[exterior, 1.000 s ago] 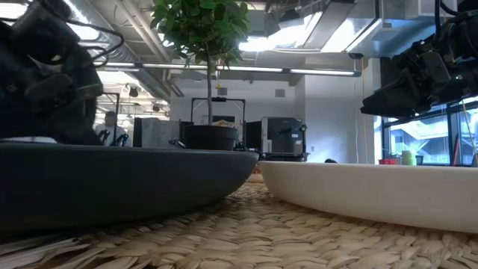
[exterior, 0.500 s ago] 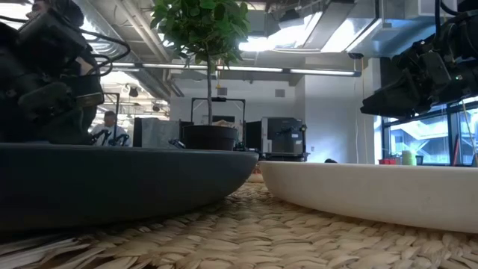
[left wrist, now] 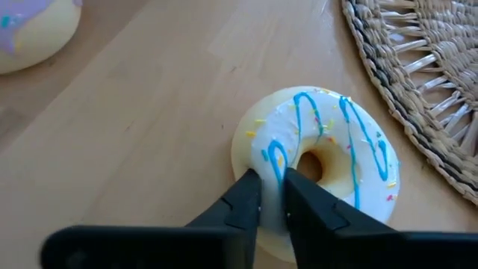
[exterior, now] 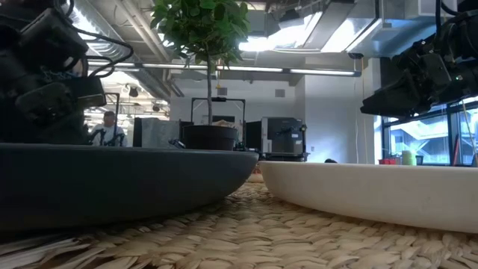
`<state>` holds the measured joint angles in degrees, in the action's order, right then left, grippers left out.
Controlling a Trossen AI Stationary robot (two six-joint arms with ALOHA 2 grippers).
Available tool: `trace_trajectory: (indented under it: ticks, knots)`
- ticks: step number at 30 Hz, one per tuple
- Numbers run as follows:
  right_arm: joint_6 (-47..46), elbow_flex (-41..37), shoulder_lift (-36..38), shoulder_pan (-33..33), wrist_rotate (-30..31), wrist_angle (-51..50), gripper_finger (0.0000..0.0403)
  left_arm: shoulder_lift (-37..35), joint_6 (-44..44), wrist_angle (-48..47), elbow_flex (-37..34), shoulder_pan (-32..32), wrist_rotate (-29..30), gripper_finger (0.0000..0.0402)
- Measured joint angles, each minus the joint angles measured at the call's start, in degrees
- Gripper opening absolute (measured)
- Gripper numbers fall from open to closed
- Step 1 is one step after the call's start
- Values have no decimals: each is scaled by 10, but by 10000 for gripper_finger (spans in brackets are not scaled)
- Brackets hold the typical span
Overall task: Pick & Place donuts
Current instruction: Put the large white donut on the black plate
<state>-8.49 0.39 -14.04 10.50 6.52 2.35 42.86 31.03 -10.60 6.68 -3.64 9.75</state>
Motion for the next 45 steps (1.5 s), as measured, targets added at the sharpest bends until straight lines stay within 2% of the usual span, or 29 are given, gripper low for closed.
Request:
trace_trajectory:
  ticks: [6,12,17,23,31,36,45]
  knots:
    - [0,0,0,0,0,0,173,1,-57,0,61,0,2,16]
    - [0,0,0,0,0,0,173,19,-11,2,124,-17,-36,16]
    - [0,0,0,0,0,0,173,103,38,43,160,-78,-40,13]
    - [2,0,0,0,0,0,173,245,32,92,230,-148,-36,13]
    - [0,0,0,0,0,0,173,395,12,91,317,-185,-57,13]
    - [0,0,0,0,0,0,173,437,2,92,342,-189,-79,14]
    - [0,0,0,0,0,0,173,443,-4,86,343,-188,-80,37]
